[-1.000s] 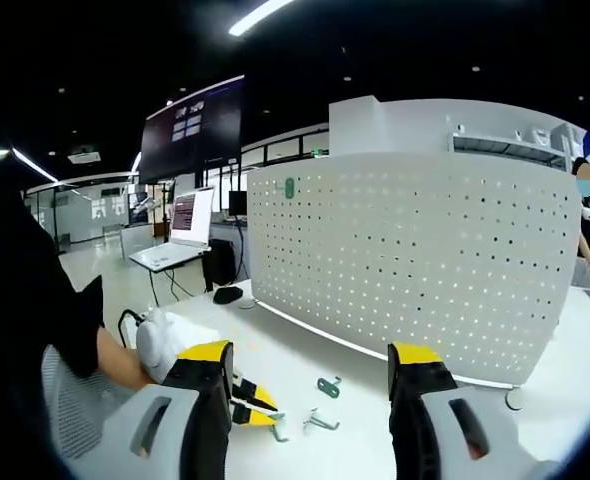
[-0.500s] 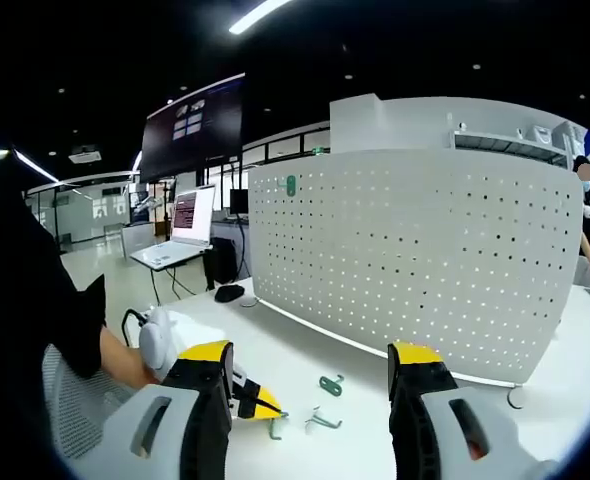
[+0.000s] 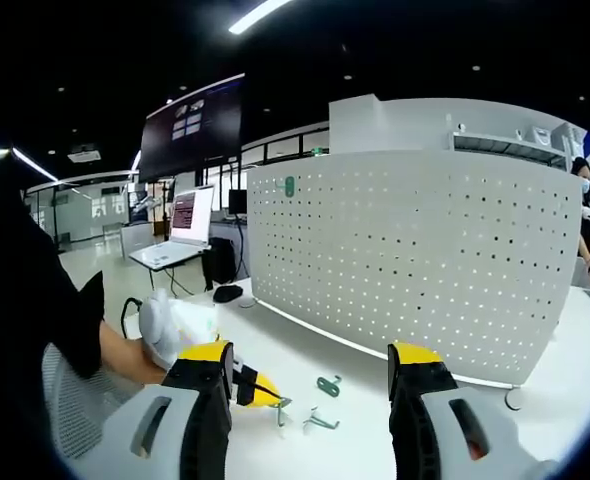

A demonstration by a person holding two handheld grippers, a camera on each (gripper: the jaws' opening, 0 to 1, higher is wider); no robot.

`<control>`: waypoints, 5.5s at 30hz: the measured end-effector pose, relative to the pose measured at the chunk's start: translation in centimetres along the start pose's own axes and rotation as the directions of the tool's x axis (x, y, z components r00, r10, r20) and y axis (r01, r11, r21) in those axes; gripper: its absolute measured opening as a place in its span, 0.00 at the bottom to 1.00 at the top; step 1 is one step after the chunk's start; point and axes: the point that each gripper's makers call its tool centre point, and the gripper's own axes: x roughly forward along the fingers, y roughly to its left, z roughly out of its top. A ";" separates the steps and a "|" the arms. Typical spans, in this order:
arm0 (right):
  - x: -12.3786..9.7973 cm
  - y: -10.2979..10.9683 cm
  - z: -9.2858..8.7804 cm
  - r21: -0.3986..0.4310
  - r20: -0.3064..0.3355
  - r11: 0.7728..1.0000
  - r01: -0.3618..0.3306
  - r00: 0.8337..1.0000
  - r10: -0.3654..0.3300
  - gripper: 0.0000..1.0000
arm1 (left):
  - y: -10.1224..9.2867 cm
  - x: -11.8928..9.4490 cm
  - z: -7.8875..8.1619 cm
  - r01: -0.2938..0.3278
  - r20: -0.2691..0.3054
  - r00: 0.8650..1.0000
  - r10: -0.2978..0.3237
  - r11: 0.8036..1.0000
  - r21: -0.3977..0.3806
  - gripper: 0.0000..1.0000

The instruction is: Insert the hook assembly into the mounting plate slot until the hook locks in place.

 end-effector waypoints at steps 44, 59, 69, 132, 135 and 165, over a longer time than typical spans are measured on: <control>0.3 3.6 2.6 -0.080 0.033 0.993 -0.088 0.995 0.091 0.49 | 5.0 -11.3 10.2 0.031 0.384 0.921 0.062 0.972 -0.232 0.01; 1.3 5.1 3.7 -0.117 0.060 0.987 -0.109 0.991 0.116 0.26 | 1.7 -12.7 13.7 0.105 0.447 0.894 0.014 0.965 -0.240 0.01; 1.4 4.7 4.1 -0.179 0.086 0.982 -0.065 0.993 0.082 0.13 | -0.3 -13.0 15.5 0.151 0.469 0.883 -0.019 0.957 -0.246 0.01; 1.5 5.6 9.4 -0.080 0.162 0.990 -0.117 0.978 0.128 0.00 | 0.2 -17.7 19.3 0.016 0.539 0.830 0.143 0.960 -0.280 0.02; 1.7 5.4 9.8 -0.081 0.156 0.994 -0.080 0.984 0.092 0.00 | 0.5 -17.9 19.4 0.040 0.561 0.818 0.128 0.960 -0.277 0.04; 7.1 1.5 15.3 -0.059 0.207 0.995 0.074 0.977 -0.061 0.01 | 4.8 -19.8 10.6 -0.184 0.495 0.818 0.292 0.949 -0.257 0.42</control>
